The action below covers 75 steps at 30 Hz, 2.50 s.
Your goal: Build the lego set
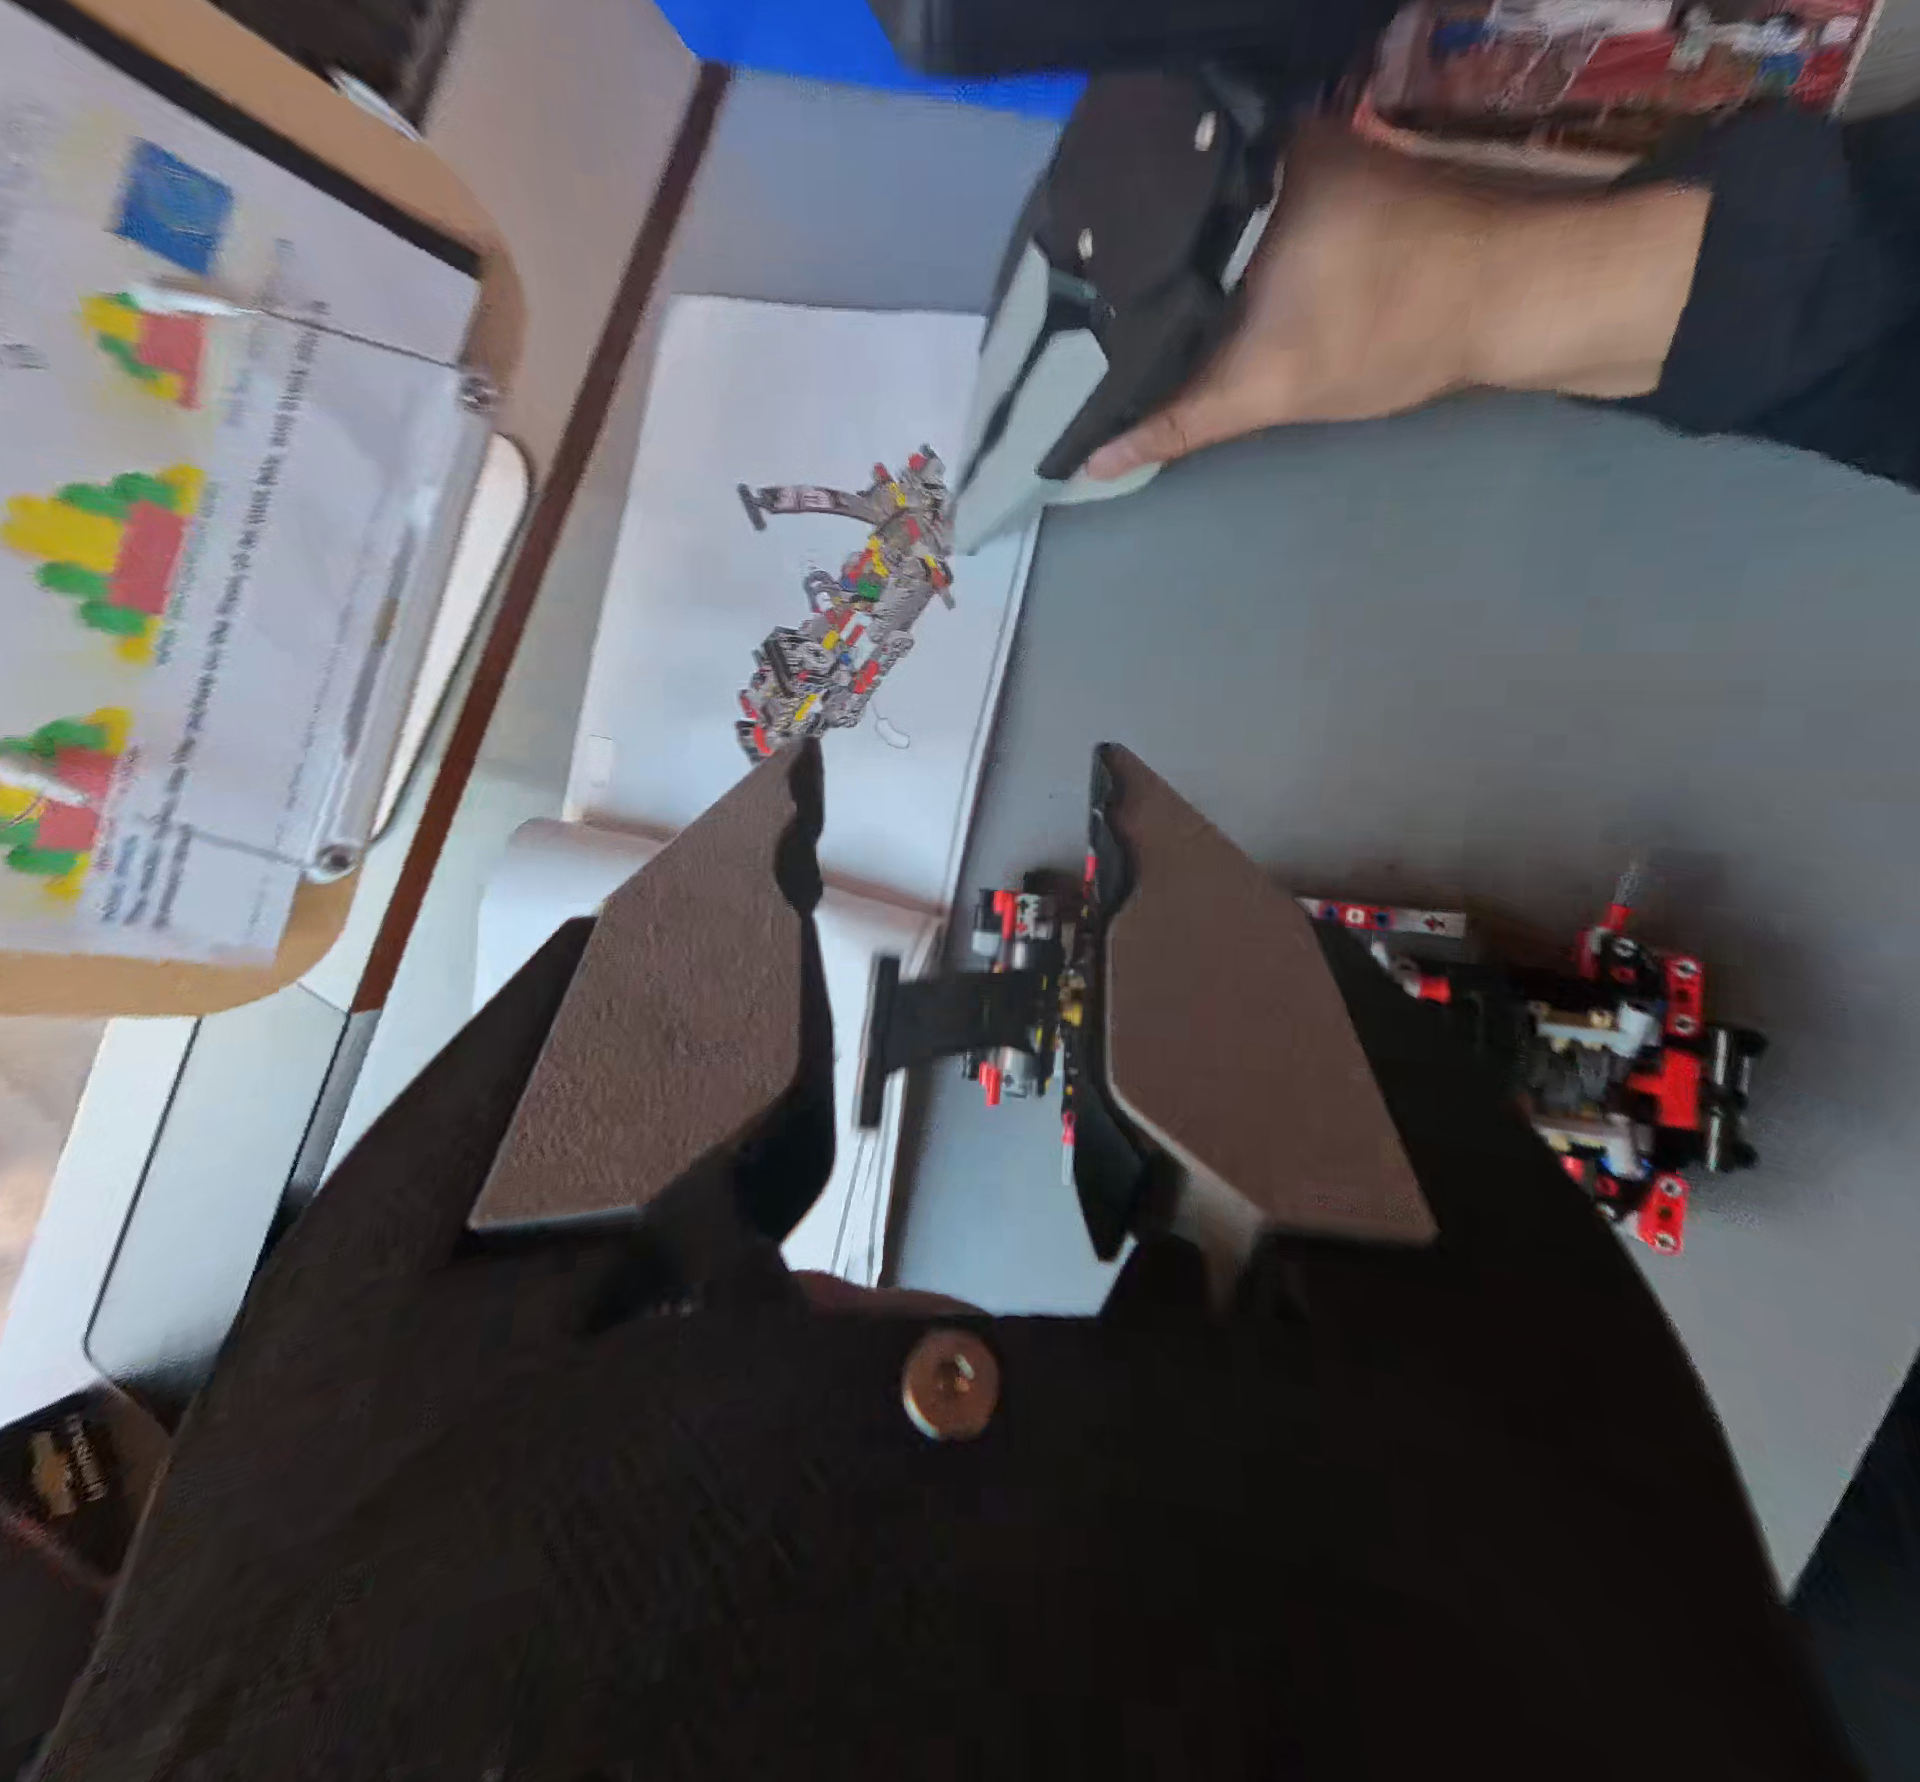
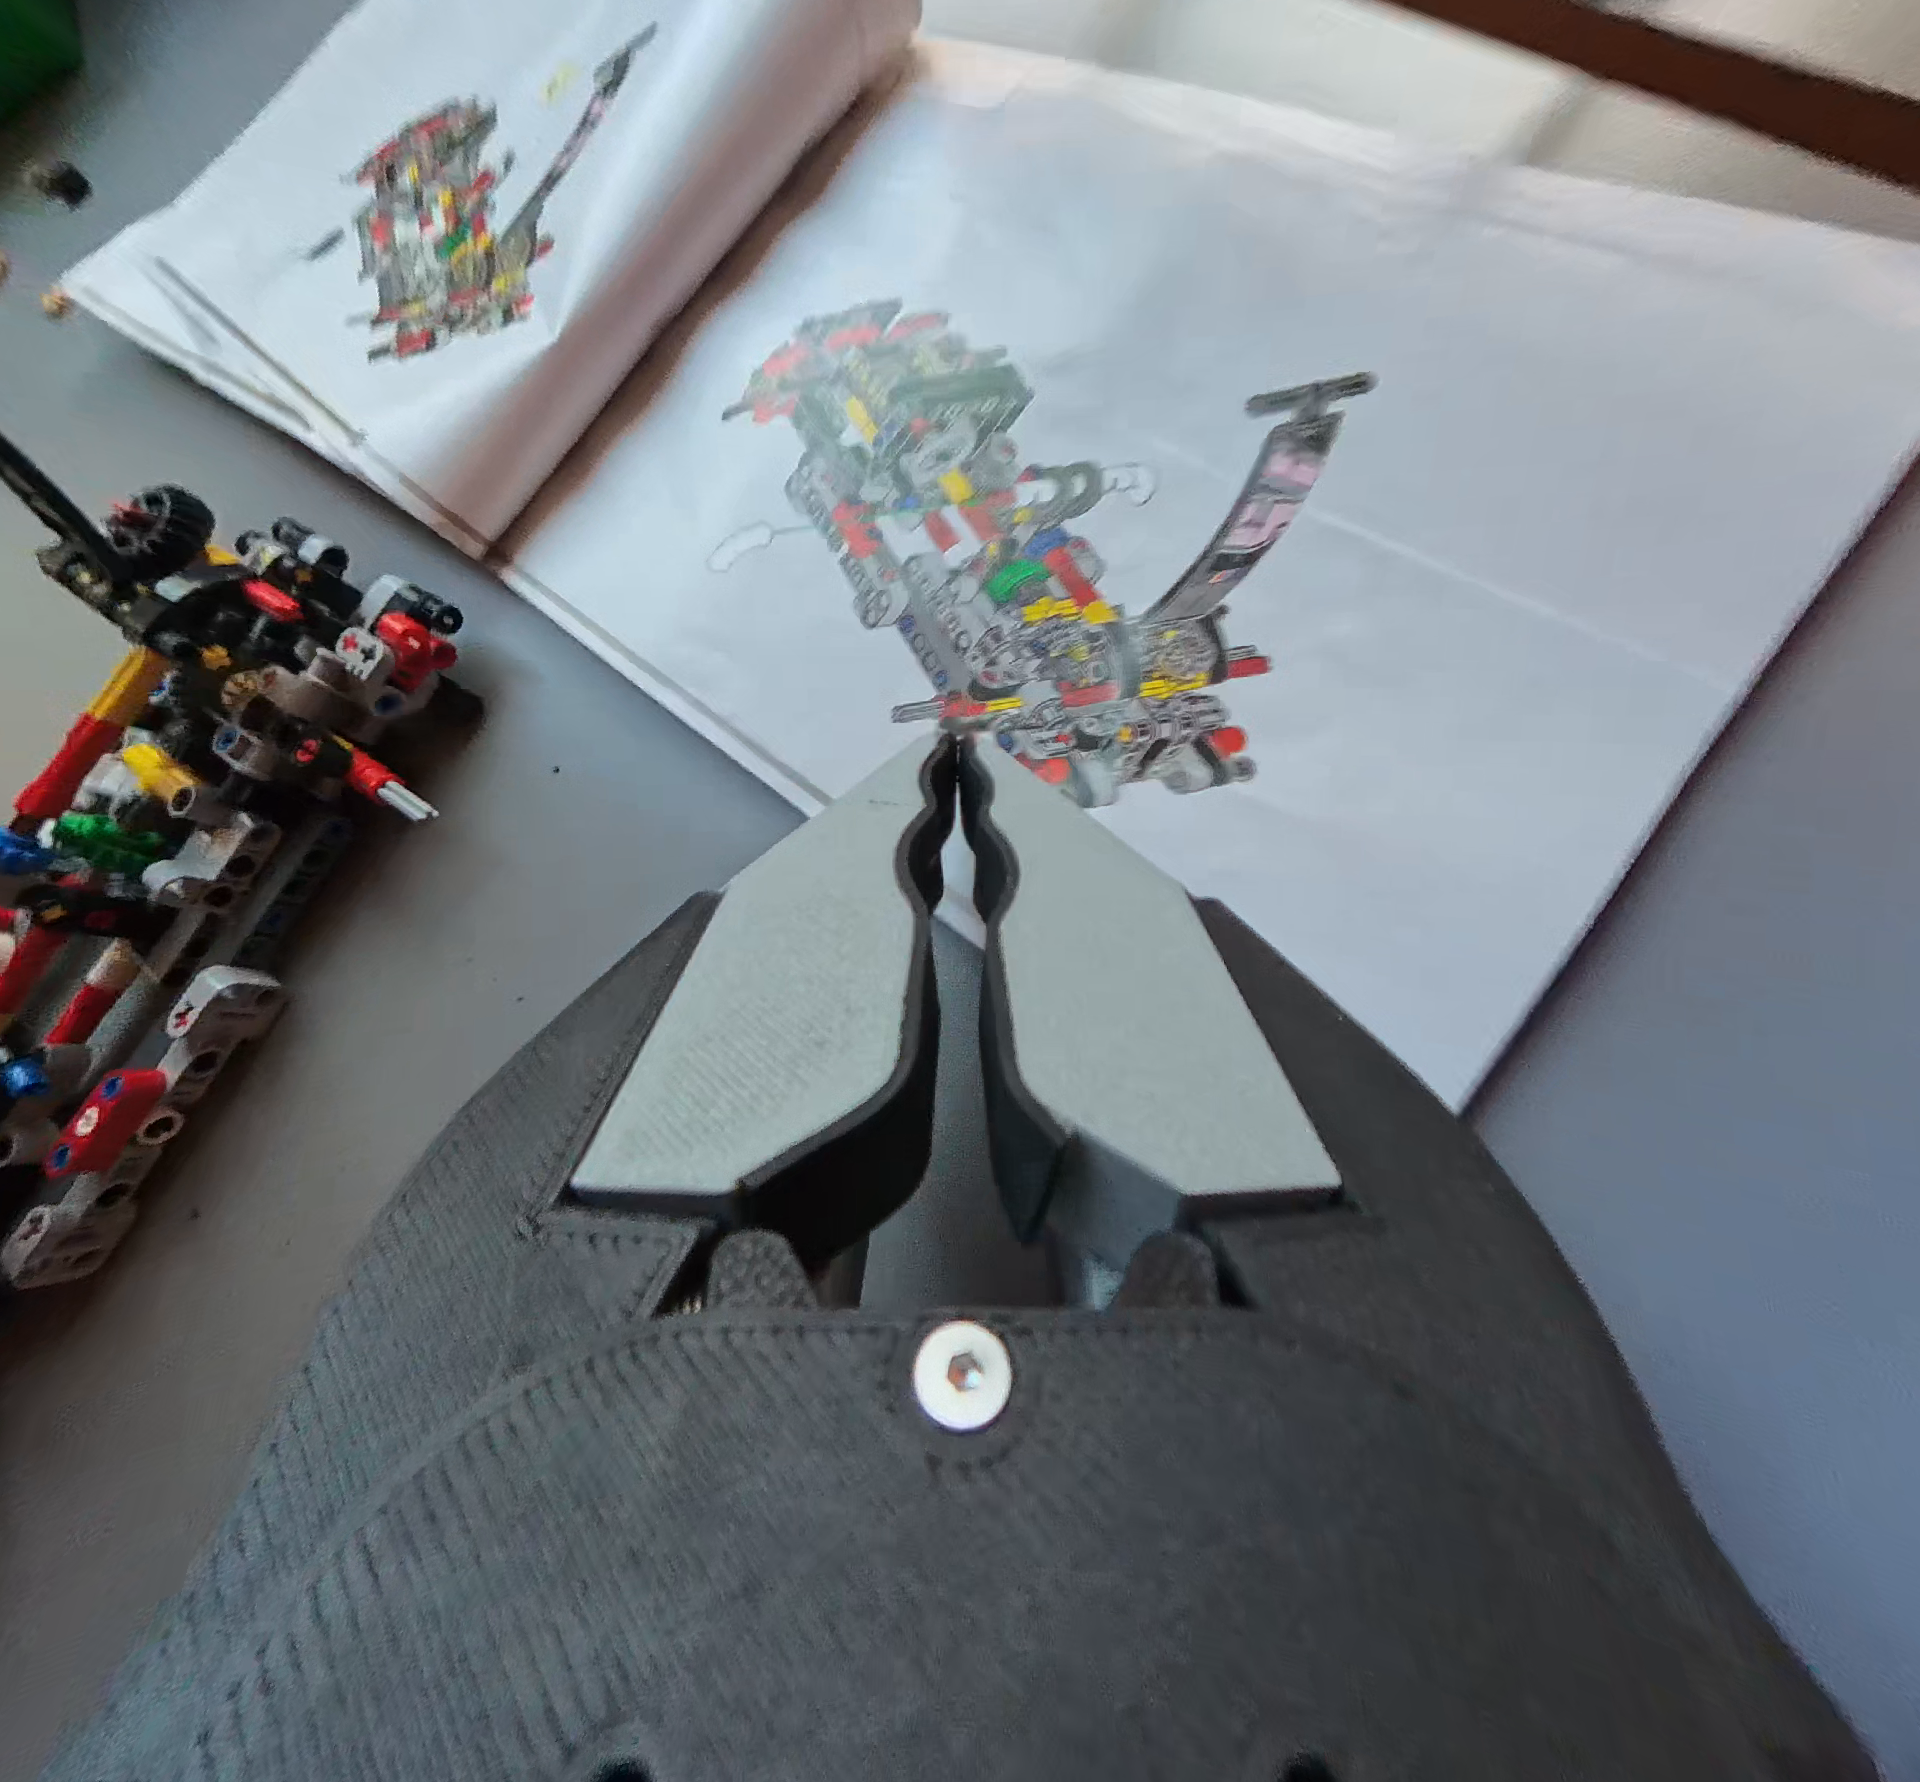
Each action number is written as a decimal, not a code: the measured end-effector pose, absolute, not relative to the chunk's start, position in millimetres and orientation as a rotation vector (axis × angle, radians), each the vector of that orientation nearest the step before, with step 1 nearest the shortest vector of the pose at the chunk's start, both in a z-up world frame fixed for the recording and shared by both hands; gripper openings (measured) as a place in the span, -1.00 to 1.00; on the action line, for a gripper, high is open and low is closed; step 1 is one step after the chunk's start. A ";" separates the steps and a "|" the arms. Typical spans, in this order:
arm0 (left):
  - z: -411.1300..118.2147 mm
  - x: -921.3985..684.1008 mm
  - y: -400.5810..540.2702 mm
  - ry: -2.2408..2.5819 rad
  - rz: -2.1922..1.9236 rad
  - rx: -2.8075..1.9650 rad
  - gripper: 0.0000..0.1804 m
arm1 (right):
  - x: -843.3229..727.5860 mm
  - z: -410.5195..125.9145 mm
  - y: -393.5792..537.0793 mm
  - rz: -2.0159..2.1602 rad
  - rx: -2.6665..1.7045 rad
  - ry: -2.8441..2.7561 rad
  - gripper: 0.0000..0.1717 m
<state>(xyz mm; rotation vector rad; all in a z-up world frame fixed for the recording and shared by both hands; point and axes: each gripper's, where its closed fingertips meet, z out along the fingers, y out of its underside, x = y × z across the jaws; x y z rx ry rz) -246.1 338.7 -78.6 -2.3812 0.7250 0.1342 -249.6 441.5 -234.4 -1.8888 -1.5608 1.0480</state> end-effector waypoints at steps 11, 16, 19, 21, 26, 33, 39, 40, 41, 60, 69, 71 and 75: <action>-203.2 -243.4 436.7 0.387 0.085 -2.836 -0.19 | -222.2 -182.5 507.2 0.860 -1.643 -1.168 -0.78; -221.2 -260.7 451.5 0.224 0.192 -2.828 -0.14 | -222.3 -160.2 506.0 0.978 -1.537 -1.069 -0.76; -244.2 -264.3 448.4 0.131 0.186 -2.891 -0.05 | -223.3 -148.9 506.1 0.998 -1.476 -1.014 -0.63; -247.7 -257.4 452.3 0.023 0.045 -2.867 -0.17 | -223.1 -152.1 507.6 0.964 -1.487 -1.023 -0.57; -248.7 -260.7 451.8 -0.020 0.015 -2.780 -0.24 | -223.0 -155.5 510.3 0.969 -1.508 -1.015 -0.59; -247.5 -269.4 448.8 -0.023 0.067 -2.671 -1.00 | -227.5 -167.4 504.3 0.938 -1.551 -1.081 -0.60; -246.5 -270.7 449.6 -0.008 0.086 -2.738 -1.00 | -232.1 -182.1 497.0 0.910 -1.608 -1.173 -0.59; -244.3 -271.0 450.4 -0.012 0.082 -2.752 -1.00 | -232.1 -182.2 496.9 0.904 -1.607 -1.174 -0.59; -240.8 -271.9 451.2 -0.022 0.074 -2.758 -1.00 | -232.2 -182.4 496.8 0.901 -1.607 -1.176 -0.59; -153.3 -310.3 424.8 -0.131 -0.254 -2.642 -1.00 | -250.1 -191.5 452.2 1.134 -1.649 -1.358 -0.59; -116.2 -372.3 357.2 -0.394 -0.675 -2.289 -1.00 | -300.4 -205.7 403.3 1.087 -1.645 -1.624 -0.56; -116.3 -381.7 343.1 -0.437 -0.713 -2.254 -1.00 | -324.1 -200.3 391.8 1.083 -1.602 -1.666 -0.57; -117.7 -387.9 316.5 -0.376 -0.700 -2.330 -0.83 | -381.0 -199.9 351.8 1.111 -1.540 -1.819 -0.59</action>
